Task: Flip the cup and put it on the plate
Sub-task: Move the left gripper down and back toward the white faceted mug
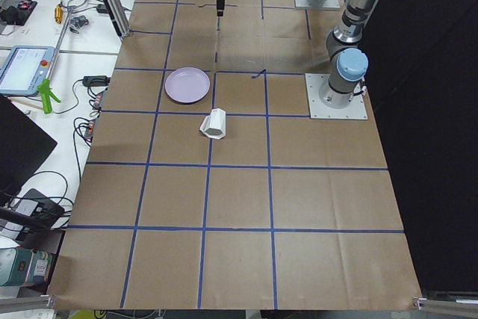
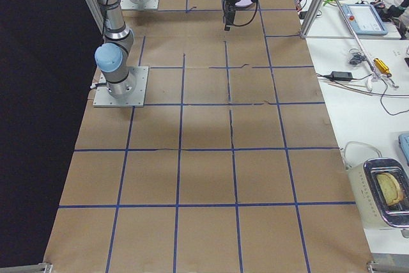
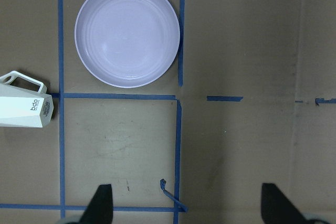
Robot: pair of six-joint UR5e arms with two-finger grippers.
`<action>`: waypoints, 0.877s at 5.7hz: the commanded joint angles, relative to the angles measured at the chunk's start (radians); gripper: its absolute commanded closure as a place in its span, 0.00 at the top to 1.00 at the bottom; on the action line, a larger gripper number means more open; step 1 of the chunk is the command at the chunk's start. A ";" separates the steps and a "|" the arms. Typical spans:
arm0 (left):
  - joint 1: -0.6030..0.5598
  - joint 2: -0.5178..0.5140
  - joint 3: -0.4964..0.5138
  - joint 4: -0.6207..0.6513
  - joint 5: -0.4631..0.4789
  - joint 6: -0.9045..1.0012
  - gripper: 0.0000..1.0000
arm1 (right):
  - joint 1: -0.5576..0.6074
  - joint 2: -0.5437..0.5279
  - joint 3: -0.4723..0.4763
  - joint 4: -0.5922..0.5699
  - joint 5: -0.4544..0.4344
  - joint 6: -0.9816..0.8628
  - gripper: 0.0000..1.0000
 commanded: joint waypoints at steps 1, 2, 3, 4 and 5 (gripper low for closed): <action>0.012 -0.002 0.003 0.009 -0.001 0.014 0.98 | 0.000 0.000 0.000 0.000 0.000 0.000 1.00; 0.052 0.001 0.007 0.013 -0.004 0.077 0.98 | 0.000 0.000 0.000 0.000 0.000 0.000 1.00; 0.108 0.024 0.003 -0.002 -0.007 0.164 0.98 | 0.000 0.000 0.000 0.000 0.000 0.000 1.00; 0.171 0.056 -0.003 -0.097 -0.003 0.182 0.98 | 0.000 0.000 0.000 0.000 0.000 0.000 1.00; 0.237 0.079 -0.005 -0.170 0.002 0.329 0.98 | 0.000 0.000 0.000 0.000 0.000 0.000 1.00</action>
